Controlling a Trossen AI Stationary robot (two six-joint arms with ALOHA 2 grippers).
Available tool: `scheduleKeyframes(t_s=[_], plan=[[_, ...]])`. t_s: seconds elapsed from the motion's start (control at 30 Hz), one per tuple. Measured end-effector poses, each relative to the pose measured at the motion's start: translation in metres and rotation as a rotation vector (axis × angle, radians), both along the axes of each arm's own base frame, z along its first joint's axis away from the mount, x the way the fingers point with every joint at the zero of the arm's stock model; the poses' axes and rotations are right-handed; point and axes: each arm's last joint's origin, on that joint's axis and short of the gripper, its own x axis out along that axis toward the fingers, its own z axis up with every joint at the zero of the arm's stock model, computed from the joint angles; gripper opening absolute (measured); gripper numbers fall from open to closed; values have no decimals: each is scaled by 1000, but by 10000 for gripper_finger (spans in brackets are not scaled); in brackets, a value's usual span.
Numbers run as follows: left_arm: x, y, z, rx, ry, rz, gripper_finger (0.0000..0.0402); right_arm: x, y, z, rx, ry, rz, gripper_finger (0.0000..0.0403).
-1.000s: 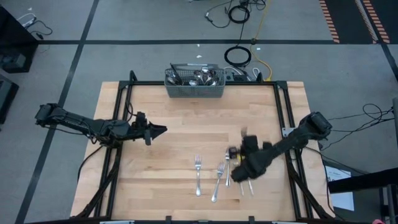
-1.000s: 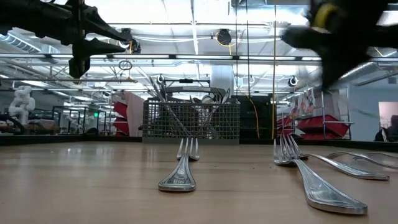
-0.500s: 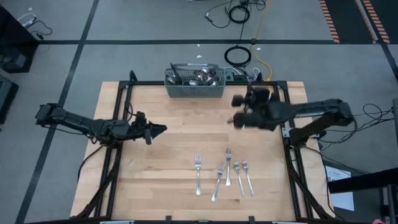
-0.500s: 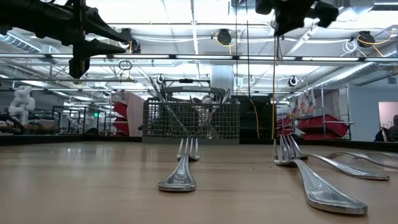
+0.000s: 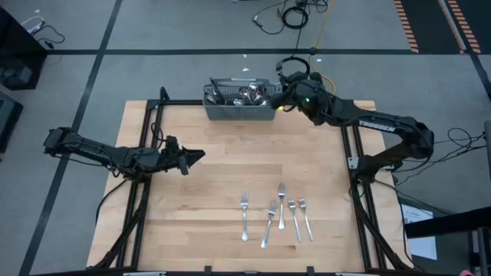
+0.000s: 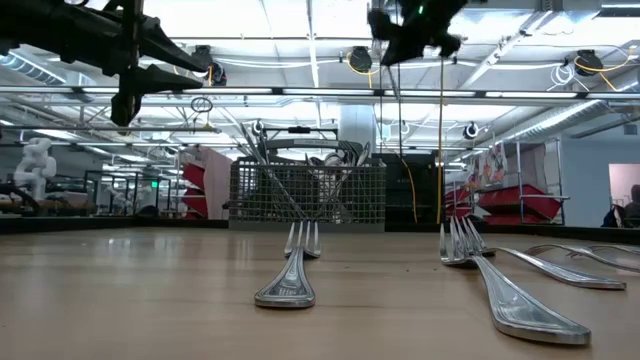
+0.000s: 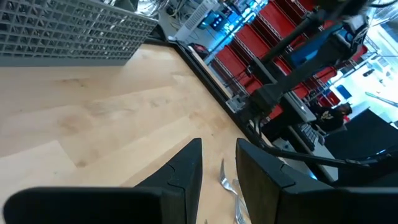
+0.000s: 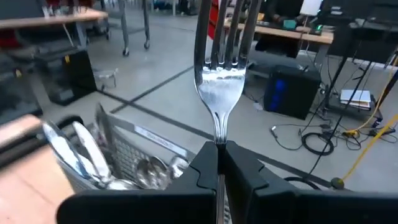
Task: Sort silverware
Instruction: Put the silver fork into the utensil holder
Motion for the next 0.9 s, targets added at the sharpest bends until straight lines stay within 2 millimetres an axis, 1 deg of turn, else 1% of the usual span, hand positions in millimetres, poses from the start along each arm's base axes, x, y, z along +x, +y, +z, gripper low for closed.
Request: scheduleKeyframes(t_s=[0.1,0.23,0.33,0.4,0.5,0.57,0.73,0.9], plan=[[0,0,0,0,1,1,105,3,-21,-22,0,-10,60,0],[0,0,0,3,3,9,105,0,-49,-51,-9,-162,117,0],[0,0,-1,4,6,15,105,-6,-65,-73,-30,-222,118,0],[0,0,-1,5,6,16,105,-9,-72,-84,-31,-241,116,0],[0,1,-1,8,5,34,105,-10,-82,-93,-15,-259,153,0],[0,2,-1,14,7,56,105,-8,-86,-100,-9,-233,188,0],[0,3,-2,27,13,108,105,-3,-93,-116,-19,-163,182,0],[1,3,-3,31,23,118,105,1,-104,-137,23,-144,190,0]])
